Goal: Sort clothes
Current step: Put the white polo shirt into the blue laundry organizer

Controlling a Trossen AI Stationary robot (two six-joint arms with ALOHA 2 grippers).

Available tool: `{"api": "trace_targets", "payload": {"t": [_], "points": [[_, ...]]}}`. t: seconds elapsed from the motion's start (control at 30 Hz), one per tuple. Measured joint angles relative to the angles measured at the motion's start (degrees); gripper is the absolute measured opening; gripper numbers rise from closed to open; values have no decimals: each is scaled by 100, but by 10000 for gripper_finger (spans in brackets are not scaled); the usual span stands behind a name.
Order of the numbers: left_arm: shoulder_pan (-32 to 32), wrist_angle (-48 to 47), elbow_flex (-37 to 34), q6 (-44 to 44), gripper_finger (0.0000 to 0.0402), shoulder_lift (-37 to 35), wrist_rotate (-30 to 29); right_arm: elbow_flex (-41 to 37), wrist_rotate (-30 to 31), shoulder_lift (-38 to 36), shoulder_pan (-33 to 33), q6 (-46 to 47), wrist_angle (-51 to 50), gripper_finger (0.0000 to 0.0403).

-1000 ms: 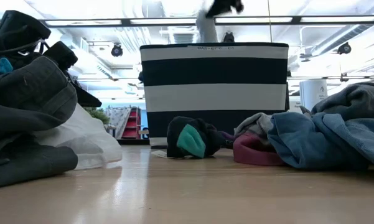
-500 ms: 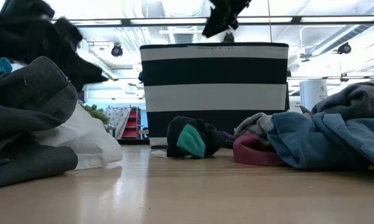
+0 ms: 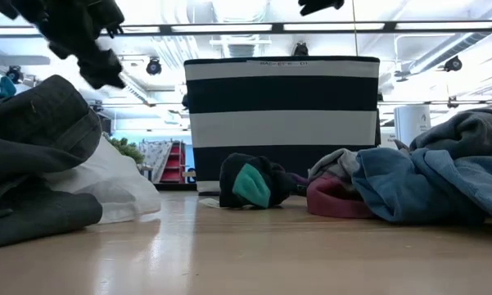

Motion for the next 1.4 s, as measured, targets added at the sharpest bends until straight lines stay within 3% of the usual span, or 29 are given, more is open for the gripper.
{"api": "trace_targets", "payload": {"t": [0.2, 0.4, 0.6, 0.8, 0.97, 1.1, 1.2, 1.3, 1.4], "points": [[-465, -1290, 153, -753, 222, 694, -469, -779, 11, -577, 159, 221, 38, 221], [-517, -1500, -161, -1541, 246, 966, -586, -1624, -13, -1053, 374, 489, 431, 234], [-513, -1026, -743, -1768, 278, 1213, -796, -2319, -1, -1414, 698, 768, 856, 241], [-504, 401, -1422, -2030, 302, 1498, -886, -2748, 10, -1611, 1192, 1043, 1064, 239], [-504, 1489, -1806, -2033, 295, 1798, -1009, -3093, 22, -1623, 1752, 1342, 1412, 242], [-504, 2266, -1997, -2035, 271, 2080, -1186, -3558, 55, -1586, 2188, 1532, 2015, 238], [-508, 2554, -2027, -2040, 231, 2283, -1438, -3911, 186, -1582, 2443, 1644, 2584, 231], [-510, 2625, -2022, -2055, 160, 2421, -1781, -4180, 322, -1586, 2626, 1769, 2940, 226], [-507, 2582, -1964, -2071, 55, 2465, -2054, -4322, 336, -1596, 2772, 1858, 3191, 223]]}}
